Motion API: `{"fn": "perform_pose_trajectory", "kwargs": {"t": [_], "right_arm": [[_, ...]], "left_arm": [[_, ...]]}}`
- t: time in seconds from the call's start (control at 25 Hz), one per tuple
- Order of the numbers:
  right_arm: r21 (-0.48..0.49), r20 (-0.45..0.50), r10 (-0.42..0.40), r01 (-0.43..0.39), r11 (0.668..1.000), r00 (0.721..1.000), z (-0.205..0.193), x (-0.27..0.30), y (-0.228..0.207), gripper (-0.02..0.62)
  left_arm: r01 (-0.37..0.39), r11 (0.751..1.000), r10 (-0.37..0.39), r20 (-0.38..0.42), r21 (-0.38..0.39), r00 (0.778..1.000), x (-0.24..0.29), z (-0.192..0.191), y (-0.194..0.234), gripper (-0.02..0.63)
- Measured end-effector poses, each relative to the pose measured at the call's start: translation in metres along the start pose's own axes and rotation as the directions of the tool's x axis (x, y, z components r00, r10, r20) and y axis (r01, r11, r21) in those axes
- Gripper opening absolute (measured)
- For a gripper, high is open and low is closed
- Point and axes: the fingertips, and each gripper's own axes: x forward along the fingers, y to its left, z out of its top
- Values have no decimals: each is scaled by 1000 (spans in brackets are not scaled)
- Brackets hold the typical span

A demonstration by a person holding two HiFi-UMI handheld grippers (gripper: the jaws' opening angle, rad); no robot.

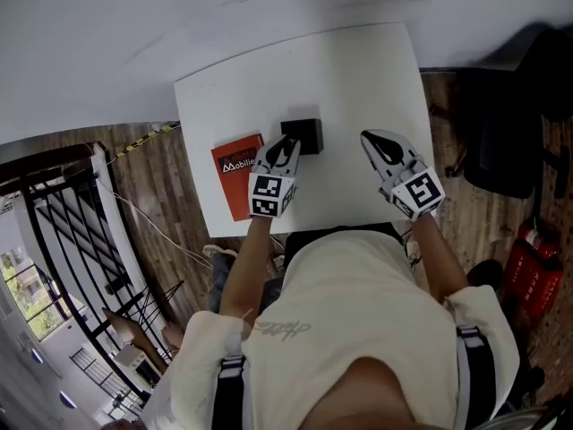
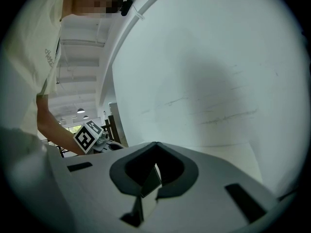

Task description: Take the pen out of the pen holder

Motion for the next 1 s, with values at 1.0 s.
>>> {"fn": "perform_pose_trajectory", "kwargs": {"t": [1.0], "right_arm": [[-47,26,-6,7,999,1000,19,3,39,8]], "left_arm": [[34,999,-37,154,24,987,-46,52,-11,86]]}}
